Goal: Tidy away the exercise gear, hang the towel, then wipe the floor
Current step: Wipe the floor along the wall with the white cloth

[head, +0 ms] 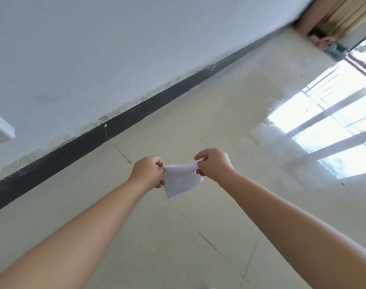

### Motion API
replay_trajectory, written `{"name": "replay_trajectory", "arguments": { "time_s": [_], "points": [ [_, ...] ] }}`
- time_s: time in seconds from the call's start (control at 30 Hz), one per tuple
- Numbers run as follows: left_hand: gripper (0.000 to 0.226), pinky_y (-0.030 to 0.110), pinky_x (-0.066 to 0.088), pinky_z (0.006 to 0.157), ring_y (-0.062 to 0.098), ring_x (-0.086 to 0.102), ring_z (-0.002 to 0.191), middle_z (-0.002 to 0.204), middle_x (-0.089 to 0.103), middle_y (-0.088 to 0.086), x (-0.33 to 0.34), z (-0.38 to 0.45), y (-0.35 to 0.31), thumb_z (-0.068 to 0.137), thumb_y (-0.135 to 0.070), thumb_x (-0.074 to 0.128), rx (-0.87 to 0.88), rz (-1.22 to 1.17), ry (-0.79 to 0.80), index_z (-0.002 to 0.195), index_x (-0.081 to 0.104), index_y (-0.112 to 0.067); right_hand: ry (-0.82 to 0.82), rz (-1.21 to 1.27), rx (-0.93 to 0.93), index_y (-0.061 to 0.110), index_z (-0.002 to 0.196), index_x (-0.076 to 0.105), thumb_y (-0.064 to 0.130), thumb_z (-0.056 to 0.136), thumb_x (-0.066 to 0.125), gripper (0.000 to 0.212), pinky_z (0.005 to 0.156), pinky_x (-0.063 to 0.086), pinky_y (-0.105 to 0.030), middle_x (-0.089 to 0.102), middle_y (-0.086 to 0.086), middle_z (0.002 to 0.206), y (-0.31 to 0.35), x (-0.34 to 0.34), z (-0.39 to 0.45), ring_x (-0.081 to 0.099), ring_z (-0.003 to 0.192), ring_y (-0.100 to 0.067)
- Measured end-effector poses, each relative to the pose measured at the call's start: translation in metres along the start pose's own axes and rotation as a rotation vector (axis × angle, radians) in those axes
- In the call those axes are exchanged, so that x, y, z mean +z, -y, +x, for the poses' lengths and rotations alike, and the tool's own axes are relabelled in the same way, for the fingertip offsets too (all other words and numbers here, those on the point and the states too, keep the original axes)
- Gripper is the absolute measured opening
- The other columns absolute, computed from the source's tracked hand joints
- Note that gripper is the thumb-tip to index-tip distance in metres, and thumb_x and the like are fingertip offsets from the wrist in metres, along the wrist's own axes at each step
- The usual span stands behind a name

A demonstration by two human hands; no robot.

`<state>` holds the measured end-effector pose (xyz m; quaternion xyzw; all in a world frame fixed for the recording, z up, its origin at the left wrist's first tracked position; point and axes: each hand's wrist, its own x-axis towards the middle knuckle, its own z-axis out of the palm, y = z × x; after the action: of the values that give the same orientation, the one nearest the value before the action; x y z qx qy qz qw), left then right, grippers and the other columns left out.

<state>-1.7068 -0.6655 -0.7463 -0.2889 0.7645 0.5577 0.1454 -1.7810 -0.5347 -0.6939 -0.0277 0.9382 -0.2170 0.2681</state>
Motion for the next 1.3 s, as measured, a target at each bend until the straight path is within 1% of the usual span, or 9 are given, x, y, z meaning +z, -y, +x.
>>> {"name": "replay_trajectory", "arguments": {
  "time_s": [0.1, 0.2, 0.3, 0.5, 0.77, 0.87, 1.0, 1.13, 1.3],
  "points": [
    [0.021, 0.034, 0.054, 0.088, 0.030, 0.068, 0.090, 0.088, 0.071, 0.021, 0.018, -0.013, -0.045, 0.088, 0.000, 0.047, 0.115, 0.066, 0.020, 0.082, 0.067, -0.005, -0.083, -0.060, 0.026, 0.000, 0.115, 0.063, -0.010, 0.084, 0.046, 0.037, 0.094, 0.050, -0.032, 0.066, -0.015, 0.102, -0.013, -0.042, -0.020, 0.058, 0.091, -0.021],
    [0.023, 0.027, 0.050, 0.075, 0.030, 0.064, 0.100, 0.102, 0.070, 0.018, 0.036, -0.026, -0.073, 0.088, -0.002, 0.051, 0.185, 0.160, 0.017, 0.099, 0.071, -0.006, -0.130, -0.091, 0.007, 0.002, 0.110, 0.067, -0.009, 0.083, 0.044, 0.037, 0.062, 0.045, -0.017, 0.055, -0.003, 0.088, -0.029, -0.069, -0.035, 0.049, 0.085, -0.015],
    [0.018, 0.021, 0.038, 0.054, 0.023, 0.052, 0.078, 0.081, 0.058, 0.012, 0.058, -0.026, -0.081, 0.085, -0.002, 0.053, 0.183, 0.247, 0.079, 0.078, 0.062, -0.016, -0.193, -0.075, -0.048, 0.003, 0.103, 0.070, -0.007, 0.083, 0.043, 0.035, 0.052, 0.038, -0.012, 0.054, 0.003, 0.075, -0.054, -0.080, -0.036, 0.048, 0.083, -0.014],
    [0.050, 0.029, 0.048, 0.080, 0.025, 0.057, 0.069, 0.026, 0.042, -0.005, 0.108, -0.002, -0.082, 0.088, -0.007, 0.059, -0.027, 0.104, 0.160, 0.044, 0.036, -0.013, 0.000, -0.092, -0.053, -0.002, 0.102, 0.069, -0.006, 0.084, 0.038, 0.036, 0.061, 0.043, -0.019, 0.047, 0.011, 0.064, -0.112, -0.081, 0.013, 0.050, 0.073, -0.017],
    [0.018, 0.015, 0.030, 0.052, 0.019, 0.047, 0.073, 0.072, 0.054, 0.008, 0.181, 0.054, -0.135, 0.087, -0.004, 0.054, 0.200, 0.139, -0.332, 0.074, 0.064, -0.011, -0.166, 0.071, -0.399, 0.001, 0.103, 0.069, -0.002, 0.087, 0.046, 0.028, 0.051, 0.034, 0.002, 0.065, -0.010, 0.105, -0.171, -0.121, 0.118, 0.047, 0.078, -0.009],
    [0.011, 0.021, 0.035, 0.056, 0.020, 0.047, 0.068, 0.065, 0.049, 0.004, 0.226, 0.076, -0.129, 0.084, -0.010, 0.057, -0.077, 0.007, -0.208, 0.075, 0.062, -0.007, -0.033, 0.083, -0.359, 0.001, 0.106, 0.067, -0.003, 0.088, 0.044, 0.029, 0.053, 0.037, 0.002, 0.059, -0.007, 0.107, -0.214, -0.112, 0.147, 0.051, 0.072, -0.007],
    [0.036, 0.021, 0.025, 0.047, 0.017, 0.029, 0.049, 0.057, 0.030, 0.003, 0.268, 0.096, -0.107, 0.088, -0.013, 0.049, -0.438, 0.257, 0.051, 0.057, 0.030, -0.014, 0.212, -0.256, -0.287, 0.006, 0.113, 0.064, 0.007, 0.092, 0.042, 0.030, 0.079, 0.041, -0.019, 0.059, -0.006, 0.122, -0.281, -0.085, 0.175, 0.053, 0.110, -0.024],
    [0.016, 0.022, 0.032, 0.052, 0.023, 0.049, 0.076, 0.067, 0.047, 0.000, 0.261, 0.098, -0.107, 0.092, -0.017, 0.045, -0.470, 0.501, 0.000, 0.079, 0.051, -0.011, 0.161, -0.475, -0.466, 0.013, 0.114, 0.063, 0.019, 0.094, 0.045, 0.028, 0.095, 0.035, -0.026, 0.059, 0.000, 0.120, -0.300, -0.081, 0.187, 0.043, 0.118, -0.021],
    [0.031, 0.032, 0.046, 0.091, 0.029, 0.055, 0.117, 0.126, 0.058, 0.012, 0.229, 0.088, -0.120, 0.095, -0.022, 0.043, -0.565, 0.750, -0.151, 0.118, 0.059, -0.007, 0.150, -0.545, -0.811, 0.017, 0.060, 0.071, 0.020, 0.039, 0.093, 0.031, 0.063, 0.057, -0.034, 0.072, -0.004, 0.080, -0.290, -0.069, 0.186, 0.072, 0.081, -0.029]
  ]
}}
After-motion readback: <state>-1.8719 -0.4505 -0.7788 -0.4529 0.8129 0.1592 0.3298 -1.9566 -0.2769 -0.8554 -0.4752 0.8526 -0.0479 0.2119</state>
